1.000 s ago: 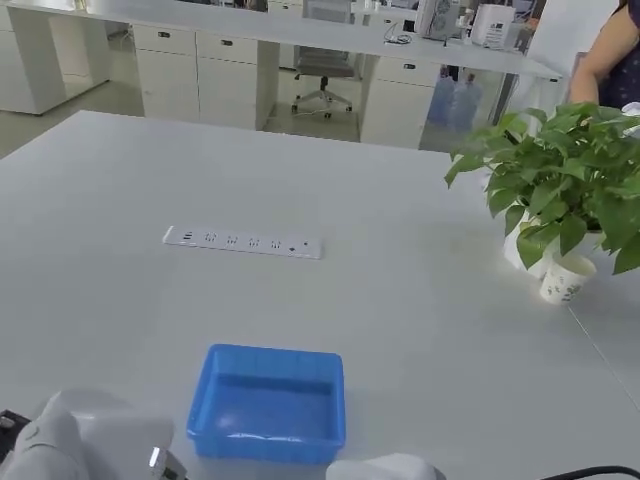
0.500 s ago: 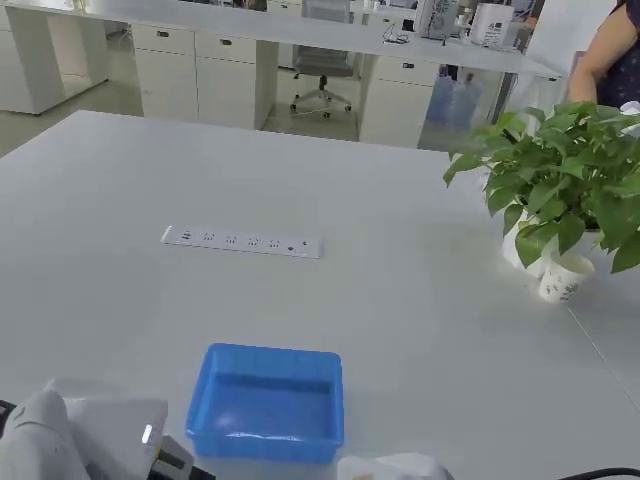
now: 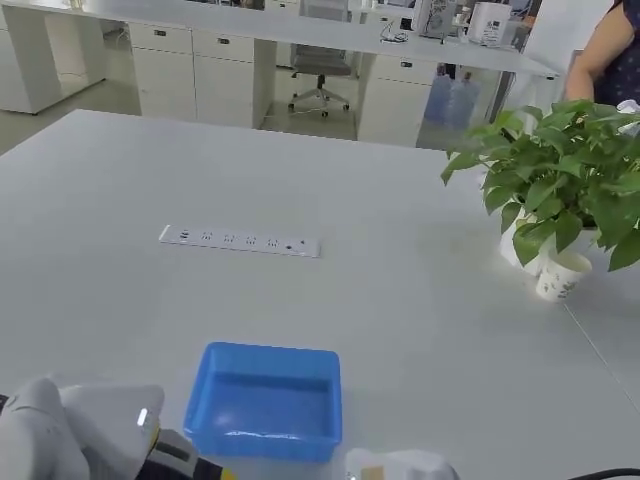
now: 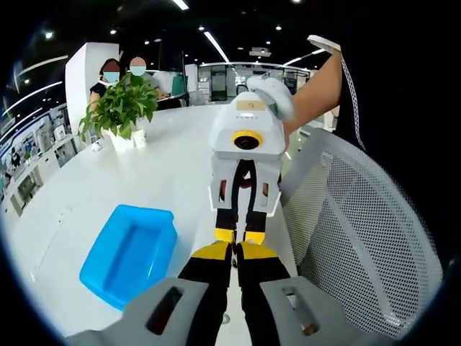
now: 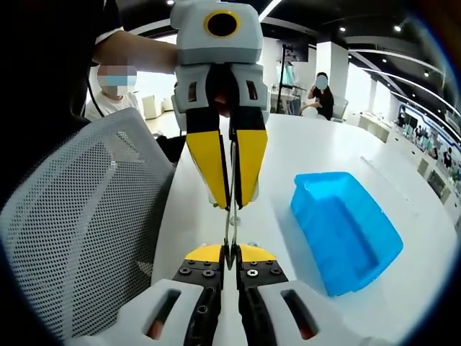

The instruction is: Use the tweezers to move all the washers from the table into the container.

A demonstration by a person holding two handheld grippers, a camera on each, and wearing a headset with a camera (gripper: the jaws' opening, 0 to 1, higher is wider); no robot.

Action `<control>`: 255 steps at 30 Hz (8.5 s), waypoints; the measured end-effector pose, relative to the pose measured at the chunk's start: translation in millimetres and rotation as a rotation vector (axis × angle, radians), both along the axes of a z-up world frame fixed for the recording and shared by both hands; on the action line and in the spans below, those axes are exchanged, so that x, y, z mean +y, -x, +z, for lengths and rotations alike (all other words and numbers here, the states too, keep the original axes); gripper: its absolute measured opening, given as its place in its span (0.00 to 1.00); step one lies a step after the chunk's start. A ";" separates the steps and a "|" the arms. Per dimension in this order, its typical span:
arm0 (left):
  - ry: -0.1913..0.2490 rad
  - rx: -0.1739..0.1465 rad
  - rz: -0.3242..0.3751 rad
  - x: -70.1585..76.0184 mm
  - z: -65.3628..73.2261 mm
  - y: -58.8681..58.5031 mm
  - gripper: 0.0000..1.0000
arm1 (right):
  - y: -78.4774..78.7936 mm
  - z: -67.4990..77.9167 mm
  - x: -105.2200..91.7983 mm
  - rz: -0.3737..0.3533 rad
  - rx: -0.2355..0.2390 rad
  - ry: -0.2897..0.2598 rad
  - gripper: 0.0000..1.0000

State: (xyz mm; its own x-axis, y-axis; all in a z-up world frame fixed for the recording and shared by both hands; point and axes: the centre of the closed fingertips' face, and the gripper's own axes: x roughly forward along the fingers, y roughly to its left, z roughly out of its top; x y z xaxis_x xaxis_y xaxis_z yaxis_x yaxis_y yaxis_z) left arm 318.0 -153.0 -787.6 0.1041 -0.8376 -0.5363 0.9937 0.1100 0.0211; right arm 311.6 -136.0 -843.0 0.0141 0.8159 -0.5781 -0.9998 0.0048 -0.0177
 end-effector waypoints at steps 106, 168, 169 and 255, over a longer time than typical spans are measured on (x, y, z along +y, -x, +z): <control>-0.157 -0.003 -0.007 58.9 -9.3 1.3 0.06 | -0.3 -12.4 74.0 0.120 -0.067 0.021 0.11; -0.130 0.031 -0.013 54.8 -12.1 -0.8 0.05 | -1.6 -15.1 72.2 0.110 -0.063 0.015 0.11; -0.129 0.033 -0.014 54.4 -11.8 -0.4 0.05 | -1.4 -15.1 72.1 0.113 -0.065 0.015 0.11; -0.128 -0.046 -0.007 57.3 53.0 -31.3 0.04 | -40.1 49.3 72.2 0.092 -0.150 -0.030 0.09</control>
